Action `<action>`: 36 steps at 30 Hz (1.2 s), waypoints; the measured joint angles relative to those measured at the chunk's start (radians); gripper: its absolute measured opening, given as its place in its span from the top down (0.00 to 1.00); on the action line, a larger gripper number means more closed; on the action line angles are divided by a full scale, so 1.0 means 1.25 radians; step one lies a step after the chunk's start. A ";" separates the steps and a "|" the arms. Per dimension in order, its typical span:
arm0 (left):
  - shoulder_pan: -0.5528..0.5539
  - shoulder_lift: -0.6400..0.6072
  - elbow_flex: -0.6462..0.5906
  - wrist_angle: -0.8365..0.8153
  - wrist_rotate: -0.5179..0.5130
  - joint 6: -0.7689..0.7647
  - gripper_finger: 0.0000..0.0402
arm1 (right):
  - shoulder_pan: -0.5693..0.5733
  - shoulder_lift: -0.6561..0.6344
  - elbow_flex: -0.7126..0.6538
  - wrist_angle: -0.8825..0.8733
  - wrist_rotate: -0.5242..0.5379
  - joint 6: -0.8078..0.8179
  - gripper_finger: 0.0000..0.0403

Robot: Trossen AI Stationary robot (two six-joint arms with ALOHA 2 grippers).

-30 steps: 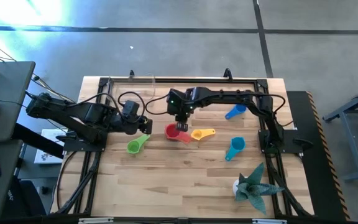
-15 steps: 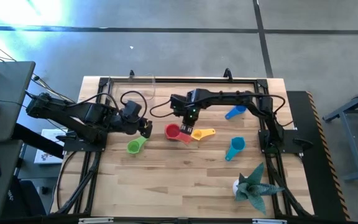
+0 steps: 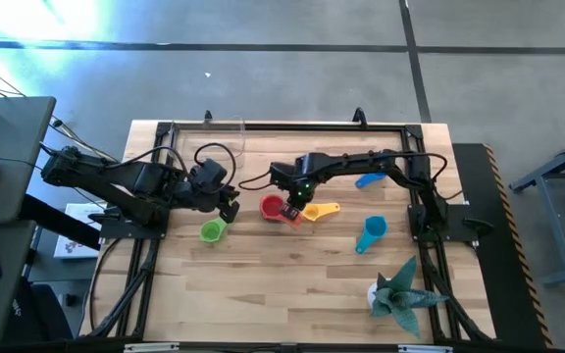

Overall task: Nest measuring cups in basket
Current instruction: Stack the red measuring cup on top of the orange measuring cup, then stack the light blue measuring cup on top of the red measuring cup

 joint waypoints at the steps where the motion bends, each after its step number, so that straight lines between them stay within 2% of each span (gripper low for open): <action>1: 0.000 0.000 0.000 0.000 0.000 0.007 0.77 | 0.003 0.000 -0.002 0.003 0.000 0.013 0.86; 12: 0.000 0.000 0.000 0.000 0.011 0.041 0.77 | 0.037 0.000 -0.009 0.017 -0.039 0.067 0.86; 20: 0.000 0.000 0.000 0.000 0.026 0.057 0.77 | 0.044 0.000 -0.009 0.015 -0.023 0.106 0.86; 36: 0.000 0.000 0.000 0.000 0.028 0.099 0.77 | 0.054 0.000 0.084 -0.213 0.006 0.161 0.86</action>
